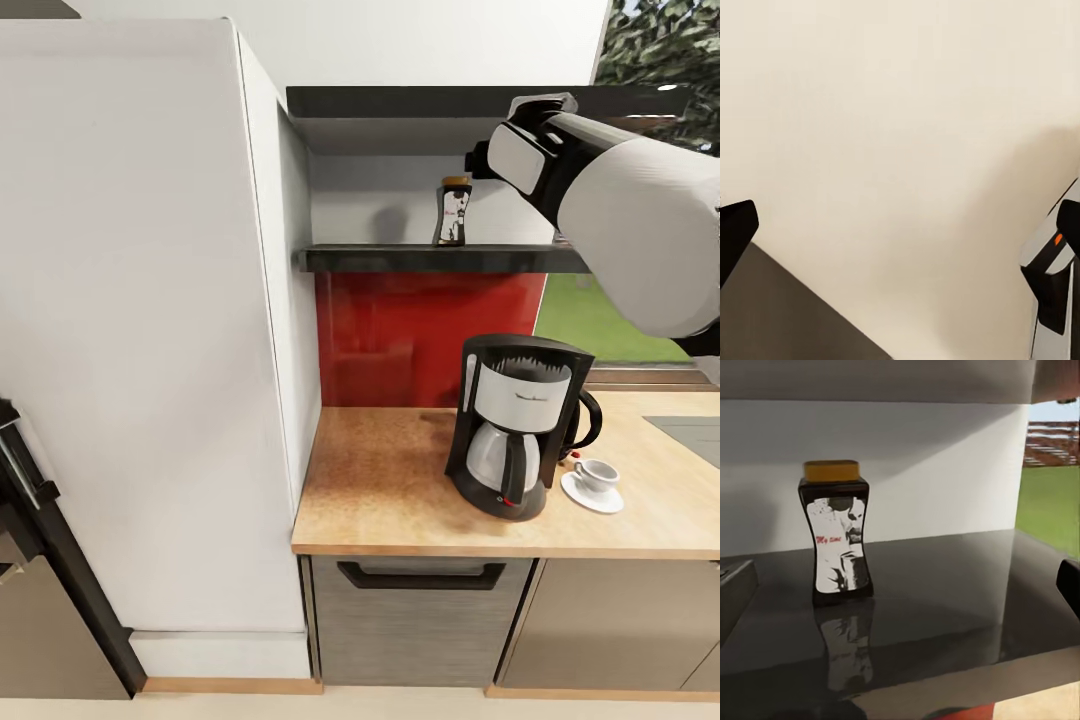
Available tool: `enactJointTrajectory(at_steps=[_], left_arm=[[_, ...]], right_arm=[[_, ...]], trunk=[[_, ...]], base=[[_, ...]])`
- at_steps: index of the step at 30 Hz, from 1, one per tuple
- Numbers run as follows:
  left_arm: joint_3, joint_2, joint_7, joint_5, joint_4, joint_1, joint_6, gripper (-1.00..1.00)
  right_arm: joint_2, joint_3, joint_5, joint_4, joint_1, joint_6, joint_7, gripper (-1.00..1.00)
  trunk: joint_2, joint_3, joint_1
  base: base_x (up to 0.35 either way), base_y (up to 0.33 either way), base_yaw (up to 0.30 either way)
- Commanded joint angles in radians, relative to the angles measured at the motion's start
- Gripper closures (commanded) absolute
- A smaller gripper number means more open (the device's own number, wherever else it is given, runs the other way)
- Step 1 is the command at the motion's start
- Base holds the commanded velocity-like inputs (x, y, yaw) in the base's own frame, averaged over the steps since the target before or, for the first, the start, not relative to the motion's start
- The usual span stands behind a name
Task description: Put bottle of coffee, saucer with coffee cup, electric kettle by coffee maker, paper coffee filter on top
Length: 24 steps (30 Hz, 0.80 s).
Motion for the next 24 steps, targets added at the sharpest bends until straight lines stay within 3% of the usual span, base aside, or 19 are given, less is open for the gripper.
enactJointTrajectory(at_steps=[1,11,24], left_arm=[[-0.003,0.0,-0.007,0.011,0.0,0.0,-0.001,-1.0],[-0.003,0.0,-0.006,0.011,0.0,0.0,0.02,-1.0],[-0.003,-0.003,-0.006,0.011,0.0,0.0,0.021,-1.0]], right_arm=[[0.001,0.006,-0.009,0.002,-0.001,0.001,-0.003,-1.0],[0.003,0.005,-0.009,0.002,-0.001,0.009,0.015,-1.0],[0.004,0.005,-0.009,0.002,-0.001,0.022,0.098,-1.0]], trunk=[[-0.001,0.0,0.0],[-0.001,0.0,0.0],[-0.001,0.0,0.0]], base=[[0.027,0.0,0.0],[0.183,0.0,0.0],[0.02,0.0,0.0]])
